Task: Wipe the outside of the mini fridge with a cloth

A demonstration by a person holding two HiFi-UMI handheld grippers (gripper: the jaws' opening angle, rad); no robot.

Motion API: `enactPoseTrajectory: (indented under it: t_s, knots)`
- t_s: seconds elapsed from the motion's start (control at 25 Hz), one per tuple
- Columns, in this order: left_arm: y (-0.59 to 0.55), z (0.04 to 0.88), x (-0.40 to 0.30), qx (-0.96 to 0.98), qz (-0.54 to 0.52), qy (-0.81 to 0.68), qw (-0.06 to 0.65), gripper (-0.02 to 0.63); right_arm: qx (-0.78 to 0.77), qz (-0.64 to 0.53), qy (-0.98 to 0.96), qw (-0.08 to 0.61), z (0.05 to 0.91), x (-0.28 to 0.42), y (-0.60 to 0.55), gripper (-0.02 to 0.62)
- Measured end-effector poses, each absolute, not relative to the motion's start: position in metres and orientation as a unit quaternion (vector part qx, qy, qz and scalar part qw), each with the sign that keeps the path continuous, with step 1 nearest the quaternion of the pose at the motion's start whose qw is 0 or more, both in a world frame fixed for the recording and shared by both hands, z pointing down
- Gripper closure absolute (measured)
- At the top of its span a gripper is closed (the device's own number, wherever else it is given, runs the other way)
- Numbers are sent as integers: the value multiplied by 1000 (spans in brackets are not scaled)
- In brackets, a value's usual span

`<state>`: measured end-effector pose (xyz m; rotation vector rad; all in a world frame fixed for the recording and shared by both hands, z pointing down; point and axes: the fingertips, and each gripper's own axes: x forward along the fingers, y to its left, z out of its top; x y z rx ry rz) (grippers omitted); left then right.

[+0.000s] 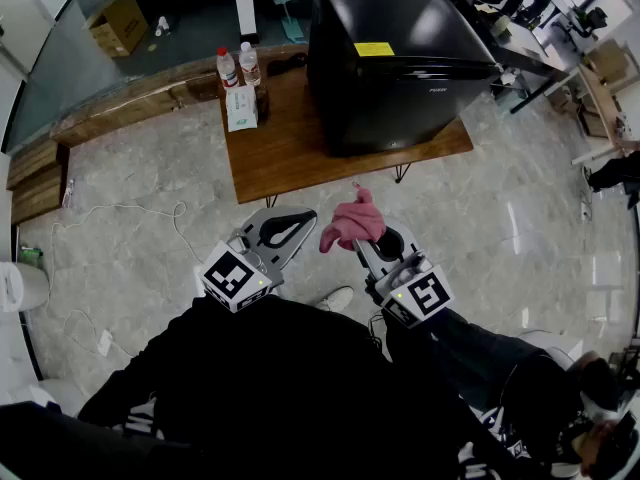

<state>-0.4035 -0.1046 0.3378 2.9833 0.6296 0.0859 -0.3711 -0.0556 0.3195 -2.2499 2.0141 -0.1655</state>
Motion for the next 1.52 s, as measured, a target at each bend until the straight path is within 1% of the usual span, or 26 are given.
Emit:
enactPoseTrajectory:
  t_s: [0.36, 0.52, 0.68, 0.84, 1.24, 1.52]
  knots:
    - [-97, 344, -402, 978, 35, 200, 49, 601, -742, -59, 665, 57, 326, -364, -43, 531]
    - [-89, 341, -391, 979, 34, 192, 52, 601, -742, -57, 664, 78, 321, -353, -28, 529]
    - [-80, 340, -378, 981, 32, 184, 56, 601, -749, -68, 656, 63, 332, -340, -11, 529]
    - [-63, 339, -362, 981, 31, 182, 53, 601, -753, -66, 651, 72, 334, -323, 5, 528]
    - [-26, 330, -315, 989, 26, 139, 39, 601, -756, -61, 651, 37, 335, -276, 42, 523]
    - [-24, 321, -292, 995, 21, 89, 28, 600, -749, -51, 661, 13, 337, -247, 45, 522]
